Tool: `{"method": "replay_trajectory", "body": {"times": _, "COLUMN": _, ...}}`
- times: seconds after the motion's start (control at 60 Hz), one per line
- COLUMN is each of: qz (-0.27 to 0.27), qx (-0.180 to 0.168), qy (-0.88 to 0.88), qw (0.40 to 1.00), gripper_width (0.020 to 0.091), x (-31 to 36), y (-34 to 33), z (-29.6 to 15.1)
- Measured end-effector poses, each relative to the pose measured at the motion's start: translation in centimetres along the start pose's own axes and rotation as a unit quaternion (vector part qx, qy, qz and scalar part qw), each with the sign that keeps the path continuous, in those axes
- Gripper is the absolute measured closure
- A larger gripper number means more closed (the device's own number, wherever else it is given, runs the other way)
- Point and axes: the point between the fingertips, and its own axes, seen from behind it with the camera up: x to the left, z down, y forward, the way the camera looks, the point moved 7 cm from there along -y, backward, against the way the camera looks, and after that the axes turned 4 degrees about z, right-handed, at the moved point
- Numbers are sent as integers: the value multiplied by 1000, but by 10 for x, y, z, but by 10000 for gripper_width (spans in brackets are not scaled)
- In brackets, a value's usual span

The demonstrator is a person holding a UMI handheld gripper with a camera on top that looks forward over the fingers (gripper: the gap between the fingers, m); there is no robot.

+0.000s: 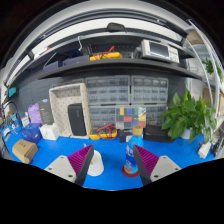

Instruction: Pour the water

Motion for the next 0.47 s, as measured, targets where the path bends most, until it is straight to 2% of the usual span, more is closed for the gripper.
{"method": "replay_trajectory", "body": {"times": 0.15, "qz": 1, "qx": -3, "qy": -21, "qw": 1000, "gripper_width": 296, "x": 4, "y": -16, "z": -15}}
{"method": "replay_trajectory", "body": {"times": 0.333, "qz": 5, "qx": 16, "qy": -34, "qw": 999, "gripper_width": 299, "x": 6, "y": -25, "z": -5}}
{"method": "replay_trajectory", "body": {"times": 0.467, "qz": 9, "qx": 13, "qy": -19, "qw": 1000, "gripper_width": 298, "x": 11, "y": -25, "z": -4}}
